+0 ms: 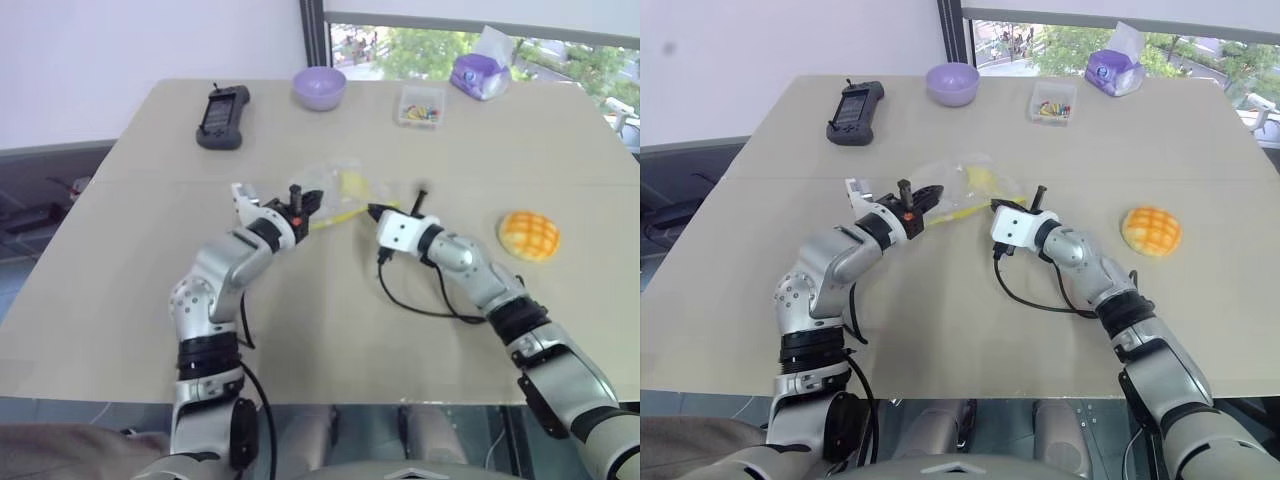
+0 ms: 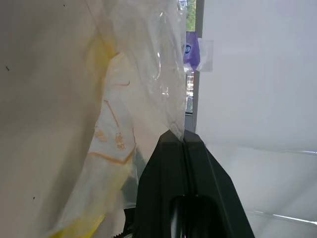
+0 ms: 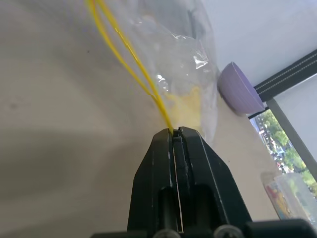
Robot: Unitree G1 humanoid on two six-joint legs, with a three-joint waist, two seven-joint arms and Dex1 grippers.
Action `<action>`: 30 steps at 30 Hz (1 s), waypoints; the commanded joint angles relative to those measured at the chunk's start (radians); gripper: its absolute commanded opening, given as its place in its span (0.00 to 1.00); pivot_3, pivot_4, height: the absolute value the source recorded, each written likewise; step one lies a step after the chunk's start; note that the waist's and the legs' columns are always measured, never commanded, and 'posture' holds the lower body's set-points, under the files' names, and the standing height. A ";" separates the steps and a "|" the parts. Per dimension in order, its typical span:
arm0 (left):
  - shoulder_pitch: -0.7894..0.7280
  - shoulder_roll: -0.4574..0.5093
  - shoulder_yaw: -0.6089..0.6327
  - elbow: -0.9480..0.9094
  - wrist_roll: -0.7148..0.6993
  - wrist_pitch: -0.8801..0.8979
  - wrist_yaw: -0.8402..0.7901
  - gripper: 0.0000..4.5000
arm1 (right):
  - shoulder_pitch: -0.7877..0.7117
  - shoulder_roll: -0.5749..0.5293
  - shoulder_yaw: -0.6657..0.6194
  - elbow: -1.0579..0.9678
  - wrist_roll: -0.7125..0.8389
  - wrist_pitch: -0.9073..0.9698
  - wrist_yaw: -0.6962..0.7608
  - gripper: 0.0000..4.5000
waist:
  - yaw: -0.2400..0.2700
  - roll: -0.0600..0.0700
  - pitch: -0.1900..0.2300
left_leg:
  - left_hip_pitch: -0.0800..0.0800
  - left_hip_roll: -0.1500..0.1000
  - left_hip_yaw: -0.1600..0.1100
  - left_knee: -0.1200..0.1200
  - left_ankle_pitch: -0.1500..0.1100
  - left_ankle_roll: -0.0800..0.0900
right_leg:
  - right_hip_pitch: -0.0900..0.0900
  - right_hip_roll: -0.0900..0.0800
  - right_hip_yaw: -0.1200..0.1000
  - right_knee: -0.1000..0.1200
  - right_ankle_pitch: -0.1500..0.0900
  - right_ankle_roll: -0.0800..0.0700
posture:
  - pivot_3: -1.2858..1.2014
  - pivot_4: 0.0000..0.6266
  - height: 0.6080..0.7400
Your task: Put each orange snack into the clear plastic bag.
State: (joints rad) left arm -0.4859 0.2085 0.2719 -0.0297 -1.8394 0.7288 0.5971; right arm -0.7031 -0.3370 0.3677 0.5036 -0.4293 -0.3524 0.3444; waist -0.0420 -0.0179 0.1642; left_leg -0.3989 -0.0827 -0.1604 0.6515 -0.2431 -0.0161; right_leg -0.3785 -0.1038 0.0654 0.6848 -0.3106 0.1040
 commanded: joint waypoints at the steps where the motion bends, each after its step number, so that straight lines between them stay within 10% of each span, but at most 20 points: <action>1: 0.015 0.092 -0.051 -0.089 0.184 0.047 -0.181 0.00 | 0.001 -0.031 -0.037 -0.093 0.030 0.006 0.034 0.01 | -0.002 0.000 0.000 | 0.000 0.000 0.000 0.000 0.000 0.000 | 0.000 0.000 0.000 0.000 0.000 0.000 | 0.52 0.24 1.00; 8: 0.057 0.202 -0.082 -0.142 0.414 0.069 -0.394 0.48 | 0.024 -0.075 -0.058 -0.175 0.046 0.039 0.087 0.00 | -0.002 0.000 0.000 | 0.000 0.000 -0.002 -0.003 0.000 0.000 | 0.000 0.000 0.000 -0.002 0.000 0.000 | 0.52 0.24 1.00; 22: 0.259 0.675 -0.381 -0.418 1.337 -0.345 -1.174 0.48 | -0.014 -0.066 -0.052 -0.167 0.051 0.097 0.116 0.00 | 0.002 0.003 0.002 | 0.000 0.001 0.001 -0.012 0.000 0.000 | -0.003 0.000 0.001 -0.007 0.000 -0.001 | 0.52 0.24 1.00; 30: 0.184 0.604 -0.480 -0.359 1.638 -0.437 -1.157 0.48 | -0.028 -0.048 -0.045 -0.154 0.047 0.107 0.119 0.00 | 0.000 0.004 0.003 | 0.000 0.001 -0.002 -0.014 0.000 0.000 | -0.004 0.000 0.001 -0.007 0.000 -0.001 | 0.52 0.24 1.00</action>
State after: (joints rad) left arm -0.2884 0.8250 -0.2073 -0.3930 -0.2496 0.3255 -0.5770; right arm -0.7096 -0.3861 0.3354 0.3718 -0.3894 -0.2435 0.4641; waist -0.0418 -0.0141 0.1671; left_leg -0.3988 -0.0815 -0.1622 0.6375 -0.2431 -0.0162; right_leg -0.3826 -0.1037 0.0660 0.6781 -0.3108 0.1032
